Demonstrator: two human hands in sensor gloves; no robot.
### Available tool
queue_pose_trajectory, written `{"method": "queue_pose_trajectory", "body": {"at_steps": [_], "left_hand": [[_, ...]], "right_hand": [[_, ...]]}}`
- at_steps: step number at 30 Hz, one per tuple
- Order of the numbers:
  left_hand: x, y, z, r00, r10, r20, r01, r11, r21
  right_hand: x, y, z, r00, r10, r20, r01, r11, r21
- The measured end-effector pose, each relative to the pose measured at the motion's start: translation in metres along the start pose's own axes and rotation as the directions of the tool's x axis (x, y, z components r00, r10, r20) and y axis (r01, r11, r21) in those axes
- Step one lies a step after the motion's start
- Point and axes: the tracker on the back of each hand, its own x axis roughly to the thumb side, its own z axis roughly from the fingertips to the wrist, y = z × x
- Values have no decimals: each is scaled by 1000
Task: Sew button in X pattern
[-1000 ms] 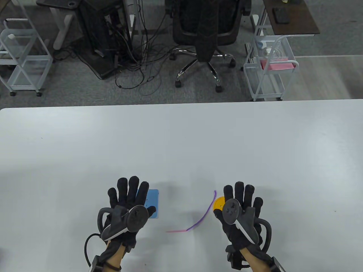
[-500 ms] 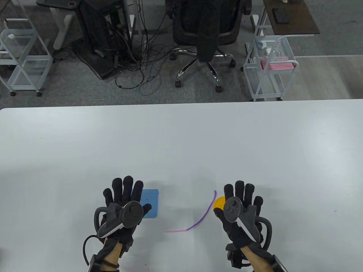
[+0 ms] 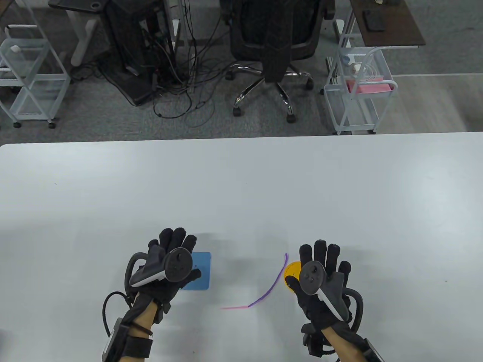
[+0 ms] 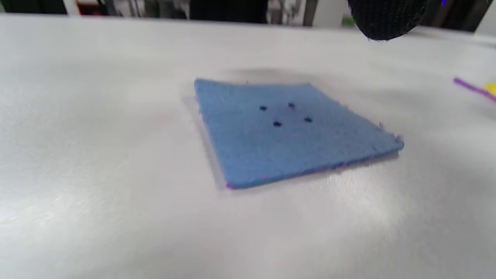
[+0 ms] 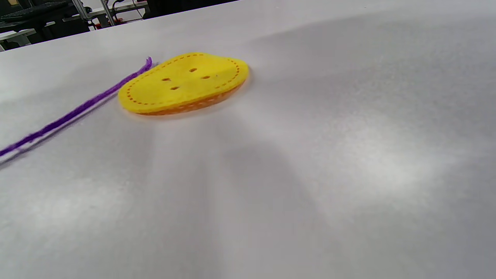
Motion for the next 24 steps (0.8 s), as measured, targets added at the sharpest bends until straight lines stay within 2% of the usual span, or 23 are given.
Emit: {"method": "queue_pose_trajectory", "body": {"at_steps": [3, 7, 13, 17, 24], "left_hand": [[2, -1, -11, 995, -102, 2, 102, 991, -83], [9, -3, -22, 980, -199, 29, 201, 972, -120], [15, -6, -35, 961, -276, 36, 278, 944, -177], [16, -9, -40, 955, -293, 33, 293, 932, -214], [15, -9, -43, 960, -280, 29, 279, 934, -223]], "right_hand": [[-1, 0, 0, 1000, -8, -3, 8, 1000, 2], [-2, -1, -1, 1000, -11, -8, 11, 1000, 4], [-3, -1, -1, 1000, -13, -7, 13, 1000, 0], [-3, -1, -1, 1000, -15, -8, 15, 1000, -2], [-3, -1, -1, 1000, -9, -4, 9, 1000, -7]]}}
